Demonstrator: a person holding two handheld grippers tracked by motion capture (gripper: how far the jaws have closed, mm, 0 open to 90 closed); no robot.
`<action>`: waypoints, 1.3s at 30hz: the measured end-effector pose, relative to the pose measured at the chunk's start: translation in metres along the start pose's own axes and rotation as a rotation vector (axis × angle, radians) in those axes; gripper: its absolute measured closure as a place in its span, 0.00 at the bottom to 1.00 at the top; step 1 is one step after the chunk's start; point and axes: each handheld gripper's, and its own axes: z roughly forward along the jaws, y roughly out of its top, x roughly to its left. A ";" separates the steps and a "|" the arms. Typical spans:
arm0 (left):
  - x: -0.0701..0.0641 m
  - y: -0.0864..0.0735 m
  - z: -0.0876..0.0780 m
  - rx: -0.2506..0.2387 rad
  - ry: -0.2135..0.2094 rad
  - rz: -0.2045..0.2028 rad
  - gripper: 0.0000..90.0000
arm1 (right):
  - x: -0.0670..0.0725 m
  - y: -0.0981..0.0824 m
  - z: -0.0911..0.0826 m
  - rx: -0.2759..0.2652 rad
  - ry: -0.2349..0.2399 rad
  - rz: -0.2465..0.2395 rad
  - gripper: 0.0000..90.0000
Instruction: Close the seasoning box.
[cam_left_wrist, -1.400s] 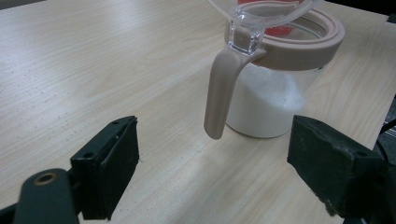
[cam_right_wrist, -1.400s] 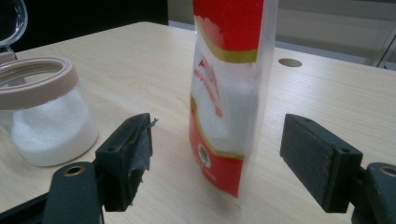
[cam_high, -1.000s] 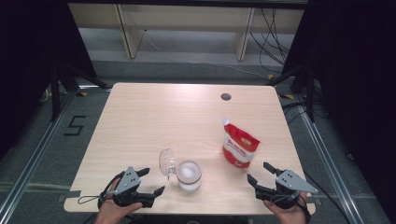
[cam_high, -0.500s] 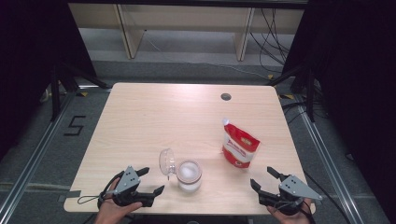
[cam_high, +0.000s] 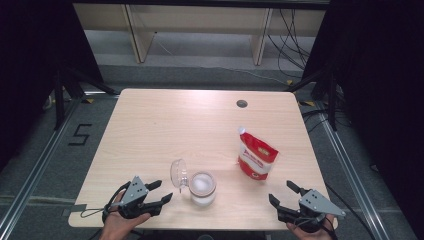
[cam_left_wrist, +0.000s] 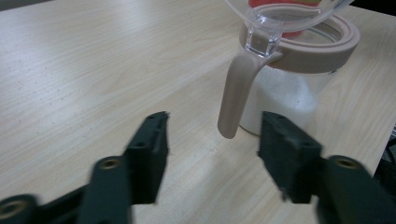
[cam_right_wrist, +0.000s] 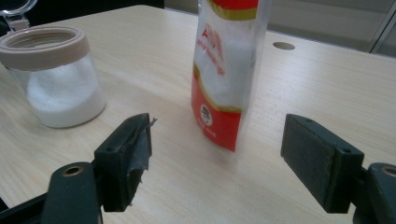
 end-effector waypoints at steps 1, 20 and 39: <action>0.000 0.001 -0.001 -0.013 -0.010 0.002 0.61 | 0.000 0.000 0.000 0.001 0.000 -0.007 0.29; -0.007 0.015 -0.006 -0.016 -0.017 0.039 0.99 | 0.004 0.000 0.005 0.022 0.009 -0.017 0.30; -0.011 0.038 -0.004 -0.036 -0.019 0.067 0.99 | 0.005 0.001 0.009 0.019 0.012 -0.042 0.30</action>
